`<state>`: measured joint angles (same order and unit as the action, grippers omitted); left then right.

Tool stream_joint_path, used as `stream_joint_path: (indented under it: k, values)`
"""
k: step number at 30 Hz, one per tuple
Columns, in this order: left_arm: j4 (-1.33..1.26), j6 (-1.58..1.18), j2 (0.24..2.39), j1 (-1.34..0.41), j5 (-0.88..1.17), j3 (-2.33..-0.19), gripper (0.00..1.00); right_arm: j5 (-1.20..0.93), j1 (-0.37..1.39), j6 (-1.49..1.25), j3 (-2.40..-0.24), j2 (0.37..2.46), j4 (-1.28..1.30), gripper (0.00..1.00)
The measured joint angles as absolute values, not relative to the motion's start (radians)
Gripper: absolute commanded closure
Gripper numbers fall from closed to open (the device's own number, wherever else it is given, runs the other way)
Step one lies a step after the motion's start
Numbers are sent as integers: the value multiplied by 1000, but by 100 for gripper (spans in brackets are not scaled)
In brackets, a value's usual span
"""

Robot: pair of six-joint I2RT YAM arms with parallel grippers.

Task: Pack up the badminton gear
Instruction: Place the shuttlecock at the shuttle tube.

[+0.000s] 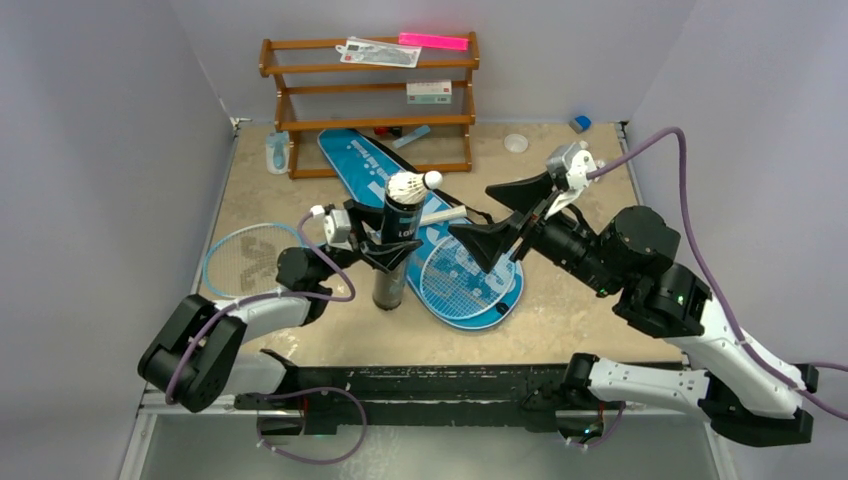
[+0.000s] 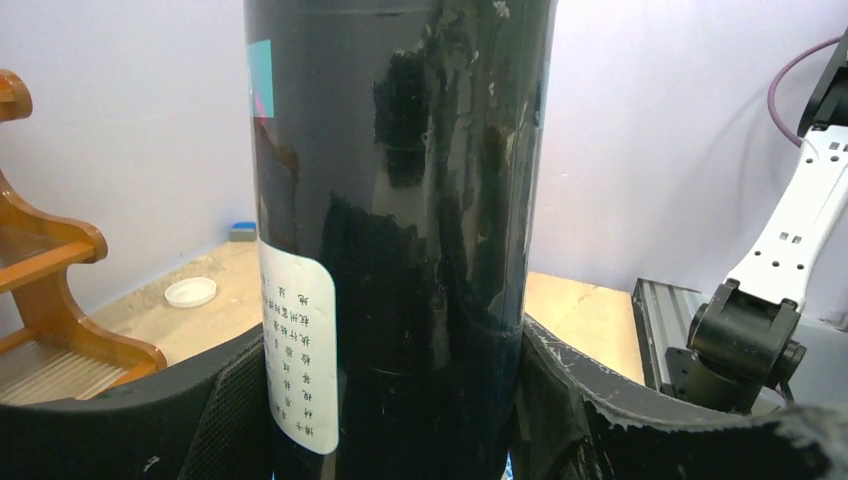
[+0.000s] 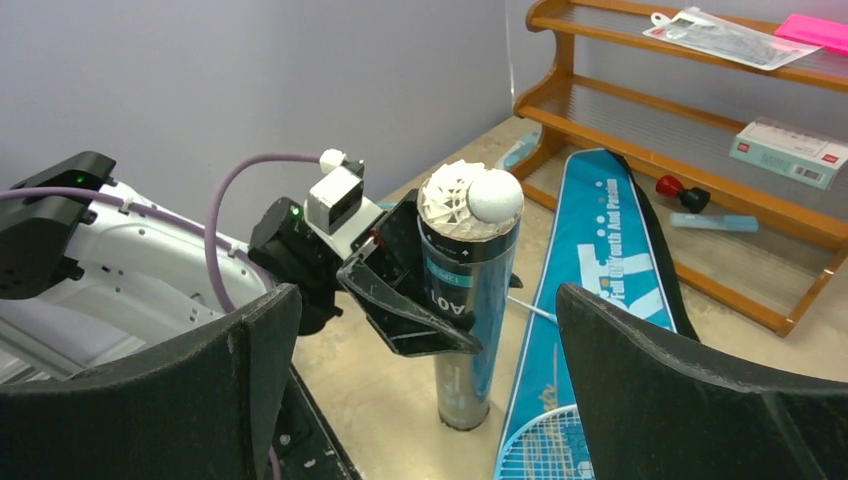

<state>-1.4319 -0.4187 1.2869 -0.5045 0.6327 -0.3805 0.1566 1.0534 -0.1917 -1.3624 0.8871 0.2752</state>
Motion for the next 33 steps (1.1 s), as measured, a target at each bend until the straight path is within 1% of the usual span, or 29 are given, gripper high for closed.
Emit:
stream_joint_path:
  k: [6, 12, 15, 22, 24, 28, 30, 33]
  values:
    - [-1499, -426, 1318, -507, 618, -369, 67, 213, 1053, -190, -1340, 884, 235, 2]
    - [-1517, -397, 1266, -518, 588, -315, 67, 299, 1053, -213, -1270, 910, 116, 6]
    - [-1515, -382, 1239, -520, 587, -297, 67, 294, 1053, -223, -1254, 954, 37, 11]
    - [-1471, -348, 1163, -525, 584, -262, 66, 180, 1053, -223, -1214, 1071, -122, 15]
    - [-1449, -339, 1142, -526, 582, -258, 66, 160, 1053, -223, -1212, 1083, -139, 20]
    - [-1415, -320, 1114, -526, 575, -252, 66, 134, 1053, -219, -1200, 1084, -186, 35]
    - [-1409, -317, 1108, -526, 573, -250, 66, 130, 1053, -217, -1189, 1079, -206, 39]
    - [-1405, -313, 1106, -526, 571, -250, 66, 120, 1053, -218, -1174, 1074, -224, 39]
